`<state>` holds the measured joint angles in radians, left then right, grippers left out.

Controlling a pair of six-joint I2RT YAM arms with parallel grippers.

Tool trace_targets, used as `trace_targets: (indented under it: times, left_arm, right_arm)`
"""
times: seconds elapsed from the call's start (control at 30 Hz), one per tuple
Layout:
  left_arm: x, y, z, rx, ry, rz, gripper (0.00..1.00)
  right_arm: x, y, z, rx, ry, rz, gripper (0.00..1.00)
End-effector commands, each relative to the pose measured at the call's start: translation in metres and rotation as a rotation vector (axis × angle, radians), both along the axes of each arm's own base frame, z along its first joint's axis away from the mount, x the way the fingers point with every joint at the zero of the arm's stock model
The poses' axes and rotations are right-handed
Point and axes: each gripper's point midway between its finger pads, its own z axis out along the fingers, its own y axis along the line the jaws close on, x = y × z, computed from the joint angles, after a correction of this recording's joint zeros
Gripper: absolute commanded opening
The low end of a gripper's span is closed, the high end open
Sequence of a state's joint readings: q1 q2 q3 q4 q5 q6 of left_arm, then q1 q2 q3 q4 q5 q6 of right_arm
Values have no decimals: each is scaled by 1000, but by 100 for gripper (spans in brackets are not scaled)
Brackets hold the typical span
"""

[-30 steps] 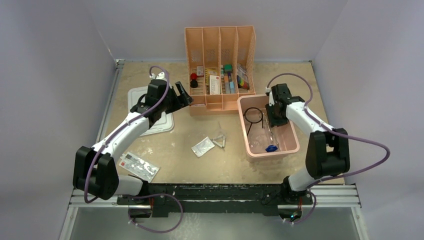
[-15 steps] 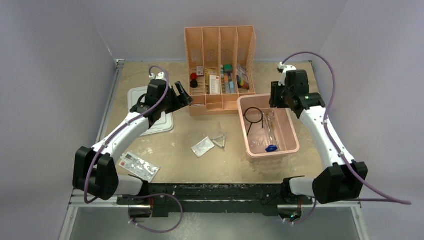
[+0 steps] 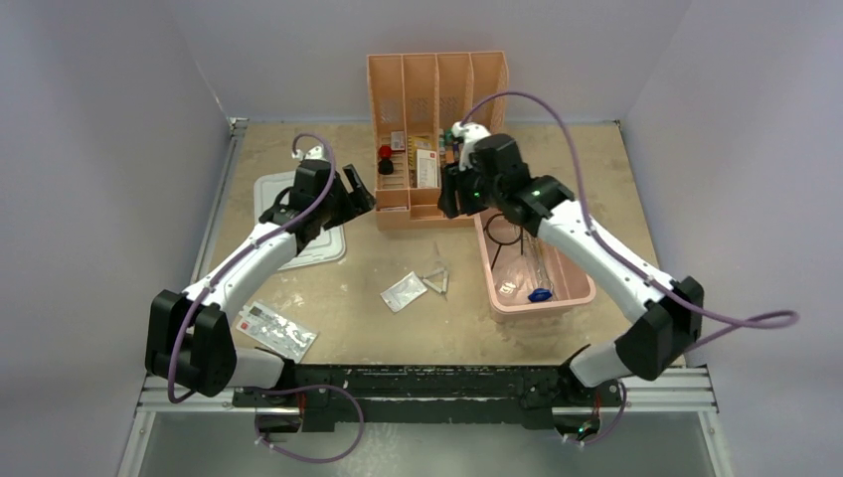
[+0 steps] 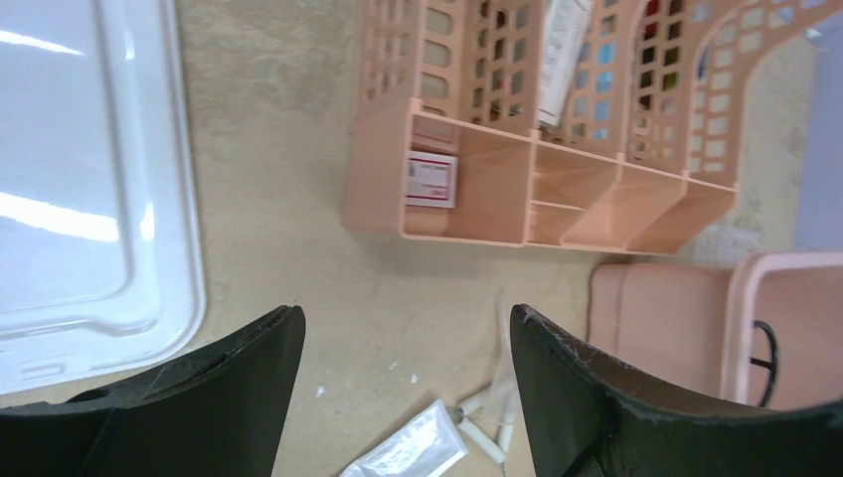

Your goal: Organize the chemistry lab equipment

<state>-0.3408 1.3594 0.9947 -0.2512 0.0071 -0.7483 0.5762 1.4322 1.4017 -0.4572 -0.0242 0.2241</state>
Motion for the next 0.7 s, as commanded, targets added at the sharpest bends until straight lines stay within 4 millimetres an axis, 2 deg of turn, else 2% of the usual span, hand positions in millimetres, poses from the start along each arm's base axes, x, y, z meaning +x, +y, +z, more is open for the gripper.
trace_targets:
  times: [0.0,0.13,0.27,0.47,0.67]
  left_arm:
    - [3,28,2,65,15,142,74]
    - [-18,30,-30,62,118,142,74]
    - [-34,34,-52,50,181,165,75]
    - [-43,38,-71,36,244,202,74]
    - [-64,47,-81,16,271,249,74]
  right_arm:
    - [-4,48,-7,13,-13,36,58]
    - [-18,84,-36,-10,37,74,59]
    - [-33,109,-68,-66,60,133,59]
    - [-51,122,-119,-177,107,210,59]
    - [-60,126,-153,-214,163,238,50]
